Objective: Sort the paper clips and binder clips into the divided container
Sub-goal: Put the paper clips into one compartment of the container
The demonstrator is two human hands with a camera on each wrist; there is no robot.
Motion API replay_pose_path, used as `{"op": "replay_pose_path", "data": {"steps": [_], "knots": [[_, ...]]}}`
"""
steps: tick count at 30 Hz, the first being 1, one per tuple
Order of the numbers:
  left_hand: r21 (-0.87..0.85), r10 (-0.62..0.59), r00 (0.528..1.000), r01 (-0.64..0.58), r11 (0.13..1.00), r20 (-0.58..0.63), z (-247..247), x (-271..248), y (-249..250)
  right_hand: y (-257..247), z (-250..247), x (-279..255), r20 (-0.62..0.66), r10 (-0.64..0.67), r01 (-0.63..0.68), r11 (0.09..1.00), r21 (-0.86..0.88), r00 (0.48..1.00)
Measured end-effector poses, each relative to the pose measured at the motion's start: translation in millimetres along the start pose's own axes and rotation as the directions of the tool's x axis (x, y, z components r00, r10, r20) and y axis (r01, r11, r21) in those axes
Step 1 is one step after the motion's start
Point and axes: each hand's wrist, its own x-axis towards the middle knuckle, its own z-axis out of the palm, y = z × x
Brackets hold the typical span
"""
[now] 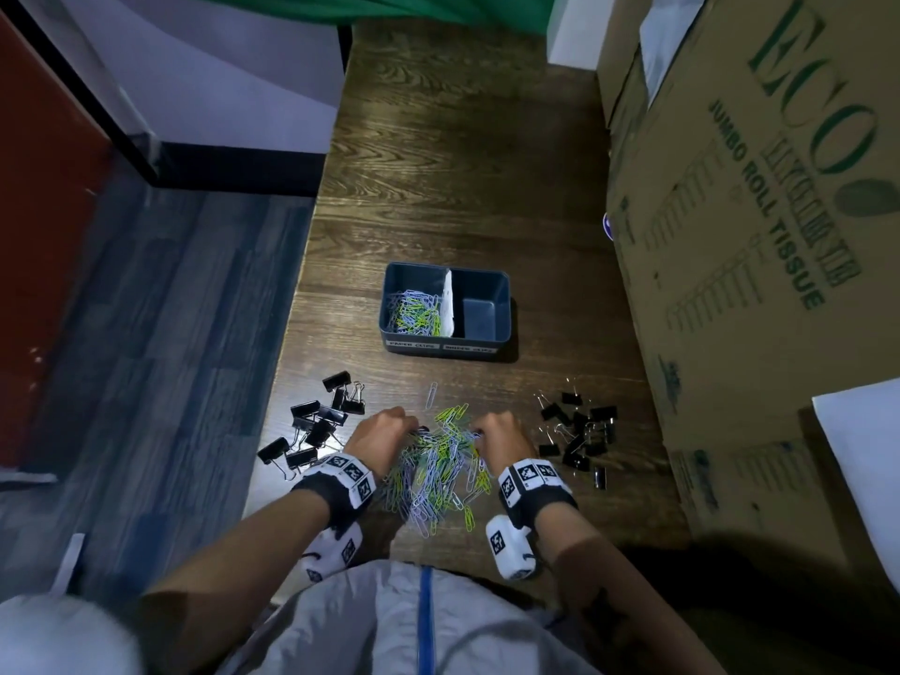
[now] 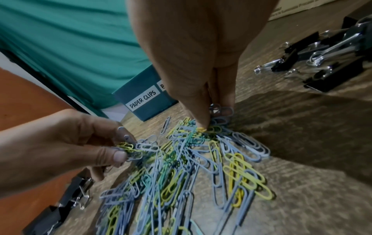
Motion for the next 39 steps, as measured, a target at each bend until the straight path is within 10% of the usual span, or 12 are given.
{"op": "replay_pose_path", "data": {"steps": [21,33,39], "knots": [[-0.127,0.086,0.894,-0.157,0.979,-0.44,-156,49,21,-29,-82,3,-0.013,-0.167,0.167,0.978,0.126,0.986],[-0.125,-0.063,0.94,0.022,0.992,-0.335,-121,55,5,-84,-141,41,-0.26,-0.278,0.311,0.946,0.094,0.925],[-0.095,-0.101,0.991,0.092,0.991,-0.09,-67,7,-4,-119,-150,72,-0.285,-0.23,0.295,0.932,0.211,0.931]]}}
